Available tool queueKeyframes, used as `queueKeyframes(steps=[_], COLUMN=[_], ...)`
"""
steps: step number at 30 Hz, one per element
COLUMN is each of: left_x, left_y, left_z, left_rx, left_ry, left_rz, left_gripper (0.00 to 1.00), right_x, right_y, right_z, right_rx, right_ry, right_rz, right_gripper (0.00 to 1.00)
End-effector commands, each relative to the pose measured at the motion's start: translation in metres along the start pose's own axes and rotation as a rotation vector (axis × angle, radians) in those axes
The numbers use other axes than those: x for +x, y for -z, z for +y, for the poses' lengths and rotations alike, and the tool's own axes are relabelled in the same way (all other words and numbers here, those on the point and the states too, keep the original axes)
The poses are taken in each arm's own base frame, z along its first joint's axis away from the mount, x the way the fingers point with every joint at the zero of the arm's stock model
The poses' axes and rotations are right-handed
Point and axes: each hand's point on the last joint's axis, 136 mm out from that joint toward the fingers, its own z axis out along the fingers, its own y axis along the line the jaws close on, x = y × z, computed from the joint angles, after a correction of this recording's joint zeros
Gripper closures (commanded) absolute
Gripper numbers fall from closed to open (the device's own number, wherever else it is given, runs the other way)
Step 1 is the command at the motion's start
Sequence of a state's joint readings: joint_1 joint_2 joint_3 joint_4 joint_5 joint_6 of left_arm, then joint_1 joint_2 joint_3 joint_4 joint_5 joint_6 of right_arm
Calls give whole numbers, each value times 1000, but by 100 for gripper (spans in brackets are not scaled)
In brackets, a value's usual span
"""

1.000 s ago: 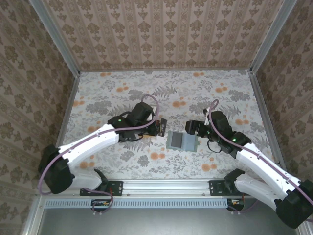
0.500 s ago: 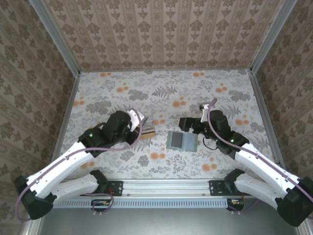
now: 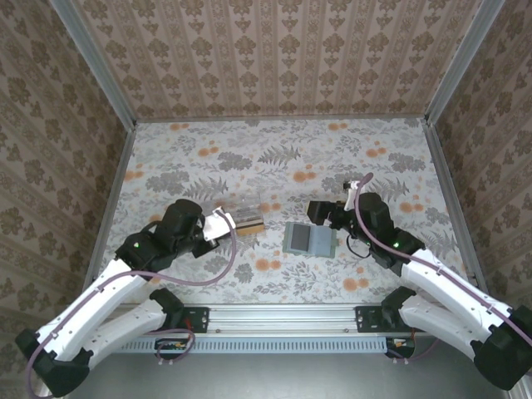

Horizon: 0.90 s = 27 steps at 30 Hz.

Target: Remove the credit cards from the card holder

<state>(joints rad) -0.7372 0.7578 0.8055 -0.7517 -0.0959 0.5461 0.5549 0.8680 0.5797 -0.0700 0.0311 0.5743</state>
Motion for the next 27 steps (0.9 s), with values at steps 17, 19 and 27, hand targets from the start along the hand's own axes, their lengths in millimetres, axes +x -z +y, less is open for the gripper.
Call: queueKeyframes(steps=[17, 19, 27], left_x=[56, 56, 57], left_y=[-26, -30, -42], left_z=[-27, -26, -24], left_rx=[212, 203, 175], left_ry=[-271, -271, -259], left_rz=[192, 189, 169], left_gripper=[100, 100, 100], right_x=[2, 2, 4], right_y=[4, 4, 3], right_z=[-21, -21, -25], right_rx=[76, 80, 101], right_ry=[15, 14, 6], right_rz=[-63, -58, -50], right_gripper=[0, 0, 0])
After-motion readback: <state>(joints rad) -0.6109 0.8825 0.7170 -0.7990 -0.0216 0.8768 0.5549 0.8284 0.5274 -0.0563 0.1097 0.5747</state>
